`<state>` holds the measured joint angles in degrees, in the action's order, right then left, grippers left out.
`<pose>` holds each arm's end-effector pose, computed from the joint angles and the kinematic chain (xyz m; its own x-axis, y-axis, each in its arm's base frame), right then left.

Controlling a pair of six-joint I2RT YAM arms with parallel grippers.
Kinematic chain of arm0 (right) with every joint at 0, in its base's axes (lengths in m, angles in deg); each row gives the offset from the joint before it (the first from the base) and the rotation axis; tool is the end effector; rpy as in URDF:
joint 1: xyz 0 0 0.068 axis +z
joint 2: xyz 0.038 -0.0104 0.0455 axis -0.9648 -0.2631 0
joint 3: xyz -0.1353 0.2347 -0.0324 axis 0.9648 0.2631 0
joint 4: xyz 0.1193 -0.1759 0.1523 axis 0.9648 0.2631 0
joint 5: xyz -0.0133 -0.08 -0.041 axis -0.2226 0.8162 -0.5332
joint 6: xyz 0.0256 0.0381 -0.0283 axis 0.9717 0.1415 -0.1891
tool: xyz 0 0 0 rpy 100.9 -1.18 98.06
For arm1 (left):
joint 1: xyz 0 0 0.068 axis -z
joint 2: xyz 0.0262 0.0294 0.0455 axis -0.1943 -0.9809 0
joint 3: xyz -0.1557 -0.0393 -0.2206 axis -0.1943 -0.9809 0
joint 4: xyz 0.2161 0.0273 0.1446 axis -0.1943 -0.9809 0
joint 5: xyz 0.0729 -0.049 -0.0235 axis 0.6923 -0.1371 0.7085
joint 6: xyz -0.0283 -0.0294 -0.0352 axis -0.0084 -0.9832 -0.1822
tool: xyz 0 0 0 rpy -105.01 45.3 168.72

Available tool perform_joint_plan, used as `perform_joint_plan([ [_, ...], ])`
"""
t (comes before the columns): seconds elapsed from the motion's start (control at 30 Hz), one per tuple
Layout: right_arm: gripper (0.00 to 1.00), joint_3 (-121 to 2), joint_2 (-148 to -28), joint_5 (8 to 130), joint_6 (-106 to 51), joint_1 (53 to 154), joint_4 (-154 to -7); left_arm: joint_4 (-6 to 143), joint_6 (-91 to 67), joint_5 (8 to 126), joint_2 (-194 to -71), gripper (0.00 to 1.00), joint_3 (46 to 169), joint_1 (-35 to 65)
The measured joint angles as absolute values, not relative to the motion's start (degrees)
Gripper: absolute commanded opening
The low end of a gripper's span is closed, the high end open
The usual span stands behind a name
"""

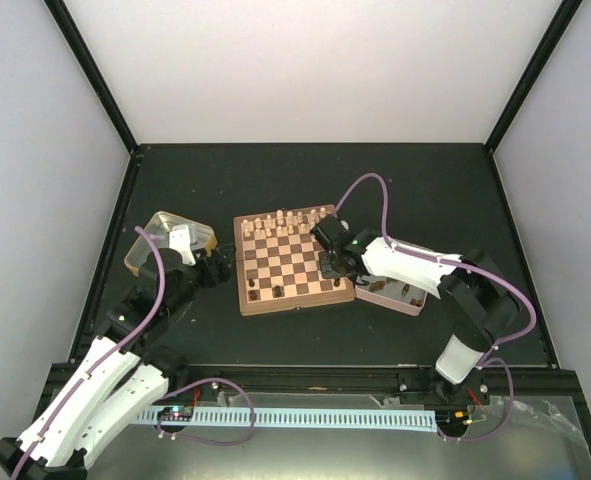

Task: Set up the chess pieces on the board
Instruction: Place the chess piece on the chessboard.

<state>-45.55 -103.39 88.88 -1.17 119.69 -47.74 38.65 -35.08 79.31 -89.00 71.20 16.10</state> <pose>0.2359 0.2253 0.1859 -0.8966 -0.1433 -0.4190 -0.1784 0.9829 0.0457 0.1237 -0.0608 0.2847 -0.5241 -0.3713 -0.7665 0.1186 0.8593 -0.4975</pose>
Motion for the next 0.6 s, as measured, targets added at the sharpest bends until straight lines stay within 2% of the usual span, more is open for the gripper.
perform_joint_plan([
  [0.6,0.11,-46.40,-105.46,88.46,-1.30,119.74,-44.79,38.65,-35.08,79.29,-88.98,0.86,71.20,16.10],
])
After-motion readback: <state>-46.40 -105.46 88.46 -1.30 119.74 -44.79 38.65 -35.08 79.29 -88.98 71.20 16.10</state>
